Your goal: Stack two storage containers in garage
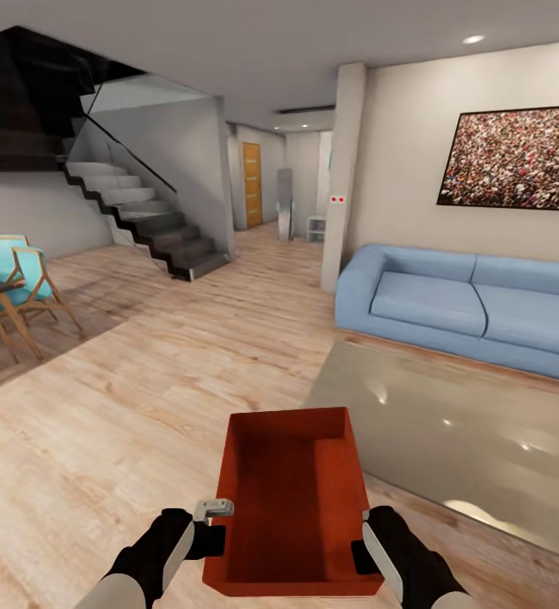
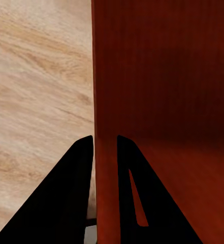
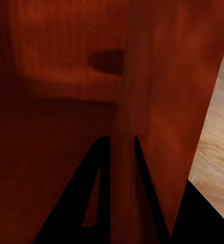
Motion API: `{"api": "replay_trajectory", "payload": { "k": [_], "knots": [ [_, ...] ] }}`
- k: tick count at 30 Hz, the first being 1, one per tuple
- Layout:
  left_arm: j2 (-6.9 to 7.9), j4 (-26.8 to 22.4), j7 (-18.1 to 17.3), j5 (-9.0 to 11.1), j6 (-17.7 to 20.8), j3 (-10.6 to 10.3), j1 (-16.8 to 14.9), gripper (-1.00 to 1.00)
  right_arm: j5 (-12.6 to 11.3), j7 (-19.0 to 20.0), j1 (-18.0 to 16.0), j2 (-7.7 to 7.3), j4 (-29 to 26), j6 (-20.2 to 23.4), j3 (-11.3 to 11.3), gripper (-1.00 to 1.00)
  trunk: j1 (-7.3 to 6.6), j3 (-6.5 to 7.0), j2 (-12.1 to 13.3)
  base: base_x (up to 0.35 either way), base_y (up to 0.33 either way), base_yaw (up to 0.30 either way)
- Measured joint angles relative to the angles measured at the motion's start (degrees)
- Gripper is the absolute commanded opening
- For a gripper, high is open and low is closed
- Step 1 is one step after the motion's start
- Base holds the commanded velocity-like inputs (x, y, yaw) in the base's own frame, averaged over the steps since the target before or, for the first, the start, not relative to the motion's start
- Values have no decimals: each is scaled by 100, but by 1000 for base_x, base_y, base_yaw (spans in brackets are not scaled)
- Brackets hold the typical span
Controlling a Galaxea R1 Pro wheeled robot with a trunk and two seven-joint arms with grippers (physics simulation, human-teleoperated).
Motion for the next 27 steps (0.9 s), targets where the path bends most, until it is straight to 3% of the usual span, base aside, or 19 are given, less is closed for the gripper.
{"api": "replay_trajectory", "payload": {
  "k": [27],
  "knots": [
    [0, -2, 1, 3, 0, -1, 0, -100, 2, 0, -1, 0, -1, -1, 0, -100, 0, 0, 0, 218, 250, 0]
  ]
}}
